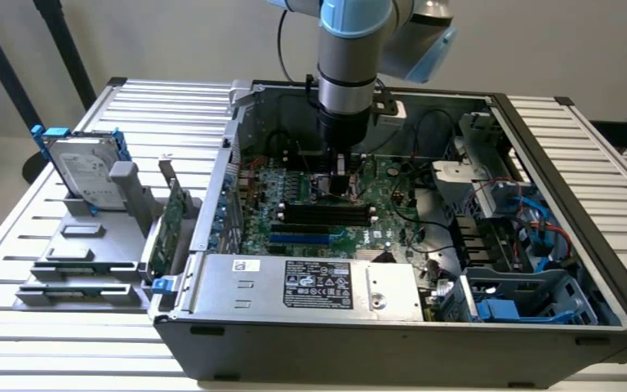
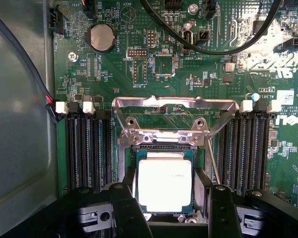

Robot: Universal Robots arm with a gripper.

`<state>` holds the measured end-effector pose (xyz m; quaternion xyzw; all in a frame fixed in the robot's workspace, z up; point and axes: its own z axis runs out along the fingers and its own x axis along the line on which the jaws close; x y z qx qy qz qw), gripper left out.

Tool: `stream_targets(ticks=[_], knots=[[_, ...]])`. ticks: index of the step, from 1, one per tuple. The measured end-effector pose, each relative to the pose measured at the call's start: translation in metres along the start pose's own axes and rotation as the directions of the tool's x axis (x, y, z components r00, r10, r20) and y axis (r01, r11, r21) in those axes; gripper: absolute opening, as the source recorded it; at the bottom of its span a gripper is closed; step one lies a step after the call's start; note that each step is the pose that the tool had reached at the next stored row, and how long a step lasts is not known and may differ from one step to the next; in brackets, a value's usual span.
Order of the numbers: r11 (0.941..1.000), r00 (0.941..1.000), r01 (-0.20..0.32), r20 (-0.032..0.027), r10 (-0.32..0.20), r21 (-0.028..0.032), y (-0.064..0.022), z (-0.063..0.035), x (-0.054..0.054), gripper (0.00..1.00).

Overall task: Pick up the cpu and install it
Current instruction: 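Place the cpu into insertion slot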

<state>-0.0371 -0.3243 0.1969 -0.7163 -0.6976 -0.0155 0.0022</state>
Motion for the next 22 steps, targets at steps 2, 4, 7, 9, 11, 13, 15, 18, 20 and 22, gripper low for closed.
stream_targets(ticks=[2, 4, 7, 9, 11, 13, 15, 18, 20, 22], knots=[[1.0, 1.0, 0.0, 0.0001, 0.0, 0.0001, 0.0, 0.0001, 0.0, 0.55], [1.0, 1.0, 0.0, 0.0, 0.0, 0.0001, 0.0, 0.0002, 0.0, 0.55], [1.0, 1.0, 0.0, -0.0008, 0.0, -0.0001, 0.0, 0.0006, 0.0001, 0.56], [1.0, 1.0, 0.0, -0.0004, 0.0, 0.0001, 0.0, 0.0005, 0.0001, 0.63], [1.0, 1.0, 0.0, -0.0001, 0.0, 0.0005, 0.0, 0.0004, 0.0, 0.63], [1.0, 1.0, 0.0, 0.0, 0.0, 0.0009, 0.0, 0.0004, 0.0, 0.63], [1.0, 1.0, 0.0, 0.0, 0.0, 0.0013, 0.0, 0.0003, 0.0, 0.63], [1.0, 1.0, 0.0, 0.0001, 0.0, 0.0018, 0.0, -0.0003, 0.0, 0.63], [1.0, 1.0, 0.0, 0.0, 0.0, 0.0019, 0.0, -0.0014, 0.0001, 0.63], [1.0, 1.0, 0.0, 0.0, 0.0, 0.0021, 0.0, -0.0026, 0.0001, 0.63]])
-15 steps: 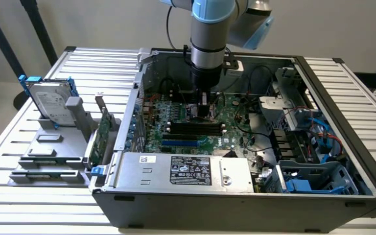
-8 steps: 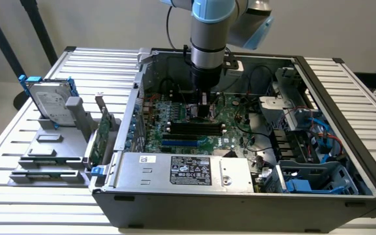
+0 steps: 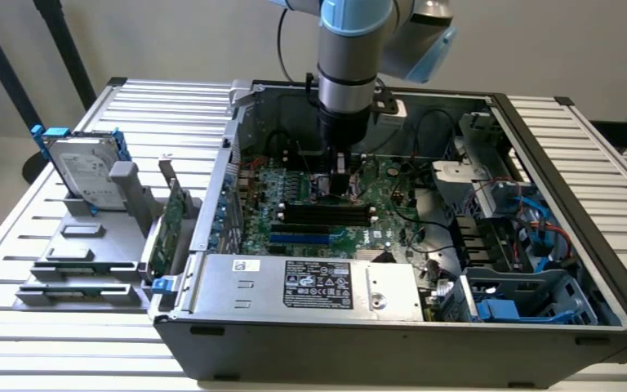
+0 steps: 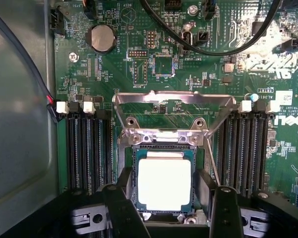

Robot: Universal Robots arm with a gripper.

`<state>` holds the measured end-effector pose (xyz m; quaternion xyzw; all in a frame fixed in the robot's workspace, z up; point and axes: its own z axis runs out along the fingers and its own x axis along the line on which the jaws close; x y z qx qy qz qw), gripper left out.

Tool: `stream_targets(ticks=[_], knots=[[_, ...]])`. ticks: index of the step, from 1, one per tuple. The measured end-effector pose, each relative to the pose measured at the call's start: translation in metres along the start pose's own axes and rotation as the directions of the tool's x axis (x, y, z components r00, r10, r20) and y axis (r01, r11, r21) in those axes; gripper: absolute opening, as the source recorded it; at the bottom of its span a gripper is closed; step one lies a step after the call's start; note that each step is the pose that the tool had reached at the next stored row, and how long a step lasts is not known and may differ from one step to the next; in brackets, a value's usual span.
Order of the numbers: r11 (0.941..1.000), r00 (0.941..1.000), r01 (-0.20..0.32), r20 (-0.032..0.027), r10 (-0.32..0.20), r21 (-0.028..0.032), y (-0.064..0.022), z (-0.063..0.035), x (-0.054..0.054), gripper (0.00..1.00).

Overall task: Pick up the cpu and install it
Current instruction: 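Place the cpu into insertion slot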

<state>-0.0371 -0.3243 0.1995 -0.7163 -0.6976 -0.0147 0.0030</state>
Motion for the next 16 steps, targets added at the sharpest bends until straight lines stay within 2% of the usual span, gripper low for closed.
stream_targets(ticks=[12, 16], knots=[[1.0, 1.0, 0.0, -0.0017, 0.0, 0.0015, 0.0002, -0.0115, 0.0, 0.63], [1.0, 1.0, 0.0, -0.0043, 0.0, 0.0067, -0.0005, -0.013, 0.0, 0.63]])
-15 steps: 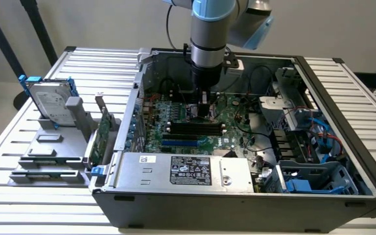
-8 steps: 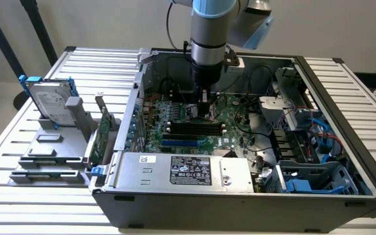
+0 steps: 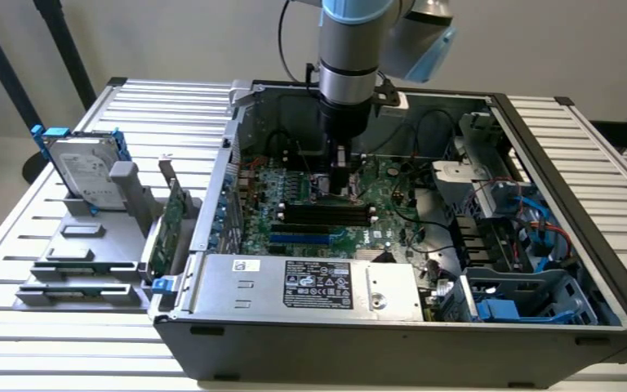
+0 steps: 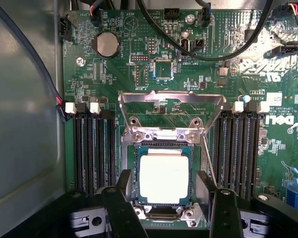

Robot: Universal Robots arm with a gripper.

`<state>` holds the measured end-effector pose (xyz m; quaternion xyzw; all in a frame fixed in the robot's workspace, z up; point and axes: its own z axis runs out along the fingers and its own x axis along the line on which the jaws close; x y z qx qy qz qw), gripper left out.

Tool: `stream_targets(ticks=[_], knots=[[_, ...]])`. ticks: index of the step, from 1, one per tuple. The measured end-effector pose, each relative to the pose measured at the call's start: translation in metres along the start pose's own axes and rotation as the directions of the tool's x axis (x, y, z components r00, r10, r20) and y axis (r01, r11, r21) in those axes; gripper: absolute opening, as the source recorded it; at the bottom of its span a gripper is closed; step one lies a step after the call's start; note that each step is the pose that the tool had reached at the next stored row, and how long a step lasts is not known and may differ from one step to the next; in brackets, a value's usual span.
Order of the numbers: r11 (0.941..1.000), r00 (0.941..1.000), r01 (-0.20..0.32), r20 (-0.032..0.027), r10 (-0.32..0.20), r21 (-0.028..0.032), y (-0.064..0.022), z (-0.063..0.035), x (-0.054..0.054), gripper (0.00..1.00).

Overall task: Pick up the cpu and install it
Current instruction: 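Place the cpu into insertion slot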

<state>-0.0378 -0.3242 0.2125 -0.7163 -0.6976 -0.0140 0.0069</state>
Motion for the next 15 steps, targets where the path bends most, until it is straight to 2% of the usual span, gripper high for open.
stream_targets(ticks=[5, 12, 15], knots=[[0.9998, 1.0, -0.001, -0.003, 0.001, 0.0189, -0.0055, -0.0005, 0.0, 0.63], [0.9991, 1.0, -0.001, -0.0057, 0.002, 0.0434, -0.0187, -0.0019, 0.0, 0.6], [0.9986, 1.0, -0.002, -0.0063, 0.002, 0.0519, -0.0232, -0.0031, -0.001, 0.42]])
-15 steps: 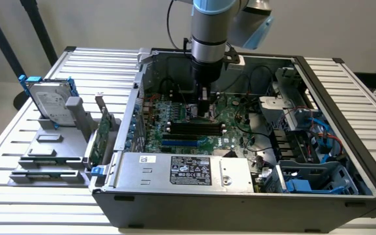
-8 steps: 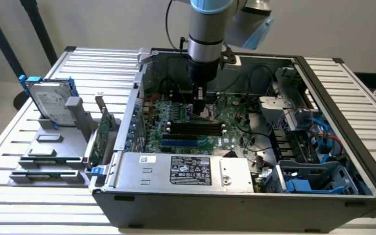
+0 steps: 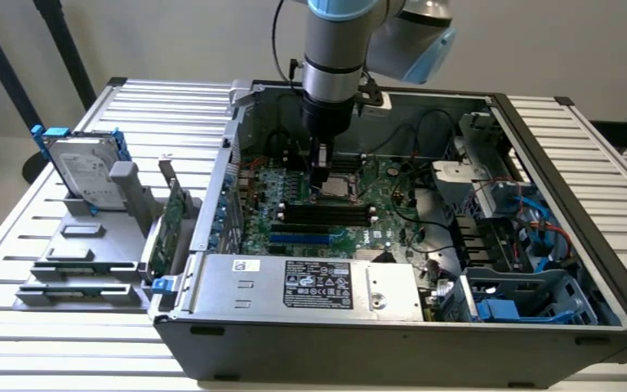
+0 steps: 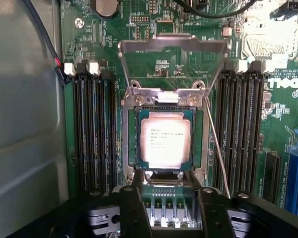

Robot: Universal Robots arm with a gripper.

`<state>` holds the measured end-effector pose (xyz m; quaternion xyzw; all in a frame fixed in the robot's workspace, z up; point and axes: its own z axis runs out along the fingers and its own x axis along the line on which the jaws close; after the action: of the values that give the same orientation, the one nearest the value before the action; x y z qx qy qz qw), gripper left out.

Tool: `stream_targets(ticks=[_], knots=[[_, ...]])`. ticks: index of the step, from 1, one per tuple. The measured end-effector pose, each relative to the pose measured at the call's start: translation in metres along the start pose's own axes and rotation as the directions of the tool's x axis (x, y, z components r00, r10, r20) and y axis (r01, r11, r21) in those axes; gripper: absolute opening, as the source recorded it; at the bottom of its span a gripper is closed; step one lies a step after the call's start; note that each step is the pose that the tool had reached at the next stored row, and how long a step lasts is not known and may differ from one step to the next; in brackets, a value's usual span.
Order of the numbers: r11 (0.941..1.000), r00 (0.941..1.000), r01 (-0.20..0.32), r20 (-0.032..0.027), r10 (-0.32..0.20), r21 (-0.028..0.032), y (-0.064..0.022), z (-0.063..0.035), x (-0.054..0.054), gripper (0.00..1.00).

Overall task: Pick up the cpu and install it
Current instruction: 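Place the cpu into insertion slot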

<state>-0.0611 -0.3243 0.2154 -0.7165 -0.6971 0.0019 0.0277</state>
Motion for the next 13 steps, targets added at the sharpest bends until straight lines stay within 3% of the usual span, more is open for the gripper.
stream_targets(ticks=[1, 3, 7, 8, 13], knots=[[1.0, 1.0, 0.0, 0.0, 0.0, 0.0022, -0.0009, -0.0005, 0.0, 0.42], [1.0, 1.0, 0.0, 0.0001, 0.0, 0.0043, -0.002, -0.0018, 0.0, 0.3], [1.0, 1.0, 0.0, 0.0, 0.0, 0.005, -0.0043, -0.0037, 0.0, 0.18], [1.0, 1.0, 0.0, -0.0001, 0.0, 0.0051, -0.0057, -0.0036, 0.0, 0.11], [1.0, 1.0, 0.0, 0.0, 0.0, 0.0054, -0.012, -0.0034, -0.001, 0.11]])
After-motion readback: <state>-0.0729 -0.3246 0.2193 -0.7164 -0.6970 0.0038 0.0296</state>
